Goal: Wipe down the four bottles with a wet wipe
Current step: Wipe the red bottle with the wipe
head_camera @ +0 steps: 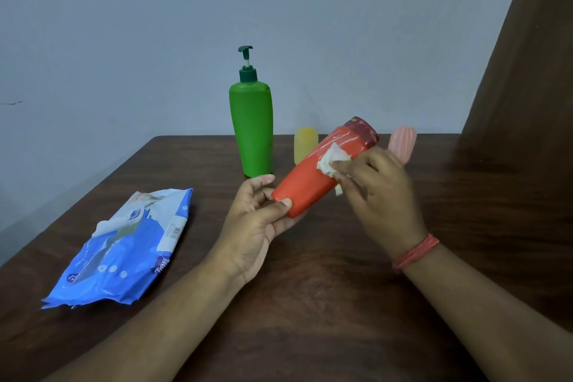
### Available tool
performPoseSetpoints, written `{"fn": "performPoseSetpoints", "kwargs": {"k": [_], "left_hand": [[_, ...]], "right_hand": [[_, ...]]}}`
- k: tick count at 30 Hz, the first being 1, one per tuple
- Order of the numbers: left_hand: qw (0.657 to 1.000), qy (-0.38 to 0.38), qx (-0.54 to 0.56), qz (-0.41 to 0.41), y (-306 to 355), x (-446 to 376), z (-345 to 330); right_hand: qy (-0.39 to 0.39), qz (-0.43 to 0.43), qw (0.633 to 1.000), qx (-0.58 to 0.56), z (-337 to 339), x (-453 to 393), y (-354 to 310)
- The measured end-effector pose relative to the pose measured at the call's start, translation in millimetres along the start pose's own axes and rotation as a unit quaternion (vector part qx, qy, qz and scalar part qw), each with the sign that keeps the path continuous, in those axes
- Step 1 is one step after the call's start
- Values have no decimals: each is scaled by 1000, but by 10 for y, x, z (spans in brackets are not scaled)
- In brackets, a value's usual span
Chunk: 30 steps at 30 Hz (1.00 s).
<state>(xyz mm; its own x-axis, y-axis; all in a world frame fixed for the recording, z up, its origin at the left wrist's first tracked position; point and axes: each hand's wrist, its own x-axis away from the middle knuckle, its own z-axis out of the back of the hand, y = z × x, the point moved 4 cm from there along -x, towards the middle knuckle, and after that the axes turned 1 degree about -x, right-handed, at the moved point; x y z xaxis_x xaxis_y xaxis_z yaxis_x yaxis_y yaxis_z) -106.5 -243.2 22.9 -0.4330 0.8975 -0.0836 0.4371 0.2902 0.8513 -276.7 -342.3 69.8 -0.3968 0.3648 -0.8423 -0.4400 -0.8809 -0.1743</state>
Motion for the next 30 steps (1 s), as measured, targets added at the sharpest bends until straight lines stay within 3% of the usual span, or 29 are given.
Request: {"fn": "performPoseSetpoints", "kwargs": {"k": [6,11,14,18,22,26,30], "left_hand": [[993,-52,-106,10,-43,-9,-1],[950,-100,-295,21,-184,-14,24],[939,-128,-317,34,-227,-1,11],[914,-141,-379,22,-193,7,-9],[898,-137,-418,7,-171,6,-9],[866,-146,-479,-6,-139,12,-40],[877,-137,-461,-1,-158,19,-40]], "right_hand": [[34,-90,991,-90,13,0,14],[-27,32,992,-122,-32,5,-153],[-33,70,995,-65,-7,-4,-149],[25,37,999,2,114,-47,-101],[16,116,992,40,108,-29,-216],[80,52,994,50,255,-90,-114],[29,141,987,64,140,-39,-263]]}}
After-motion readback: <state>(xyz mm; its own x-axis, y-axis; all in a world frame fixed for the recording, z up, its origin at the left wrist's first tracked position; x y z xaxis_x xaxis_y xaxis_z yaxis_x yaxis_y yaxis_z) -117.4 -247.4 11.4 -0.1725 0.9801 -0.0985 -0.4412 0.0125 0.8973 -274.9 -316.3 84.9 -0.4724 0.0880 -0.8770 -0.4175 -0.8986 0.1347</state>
